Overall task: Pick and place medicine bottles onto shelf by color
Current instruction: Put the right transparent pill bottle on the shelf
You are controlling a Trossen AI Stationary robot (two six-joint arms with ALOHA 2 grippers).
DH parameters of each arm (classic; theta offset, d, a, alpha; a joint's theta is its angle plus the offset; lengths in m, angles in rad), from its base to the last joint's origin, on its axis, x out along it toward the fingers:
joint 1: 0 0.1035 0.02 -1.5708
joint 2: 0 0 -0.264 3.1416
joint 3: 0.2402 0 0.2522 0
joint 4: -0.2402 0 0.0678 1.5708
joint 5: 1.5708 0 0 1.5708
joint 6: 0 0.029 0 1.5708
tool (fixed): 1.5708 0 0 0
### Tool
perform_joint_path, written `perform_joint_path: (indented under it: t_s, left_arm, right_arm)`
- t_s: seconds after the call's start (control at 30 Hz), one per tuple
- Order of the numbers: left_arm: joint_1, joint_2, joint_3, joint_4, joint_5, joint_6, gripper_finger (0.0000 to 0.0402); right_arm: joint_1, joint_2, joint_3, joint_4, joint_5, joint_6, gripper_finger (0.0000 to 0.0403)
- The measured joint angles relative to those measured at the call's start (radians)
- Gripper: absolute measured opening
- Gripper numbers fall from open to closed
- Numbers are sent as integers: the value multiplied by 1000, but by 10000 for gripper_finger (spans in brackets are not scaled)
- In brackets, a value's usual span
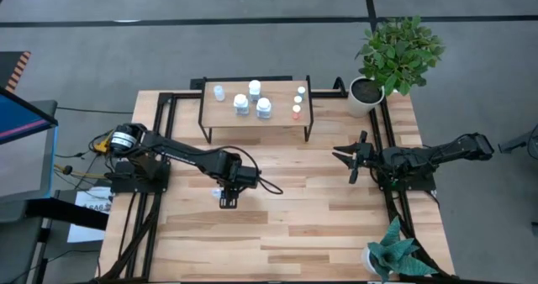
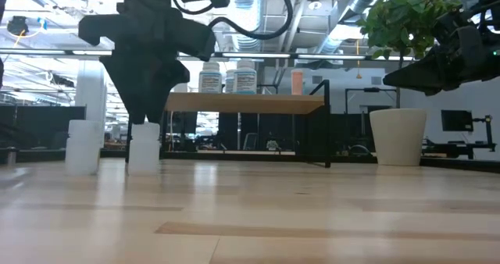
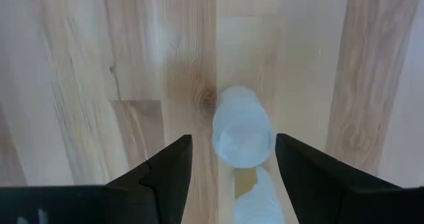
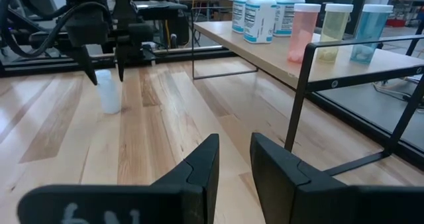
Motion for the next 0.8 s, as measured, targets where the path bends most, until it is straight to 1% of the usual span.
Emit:
perform_joint_path:
  t_s: [0.23,0.3,0.43,0.63,0.8]
  left_arm:
    - [-5,31,-1,1,-3,-18,203]
    - [-7,44,1,37,-4,-8,203]
    - [-8,50,0,48,-12,-5,203]
    - [-11,51,-38,55,-20,-21,203]
    - [-15,51,-53,100,-20,-26,203]
  right_arm:
    - [0,0,0,0,0,0,108]
    - [0,0,0,0,0,0,108]
    - [0,-2,0,0,0,0,108]
    - [0,7,0,-1,0,0,108]
    - [0,7,0,0,0,0,108]
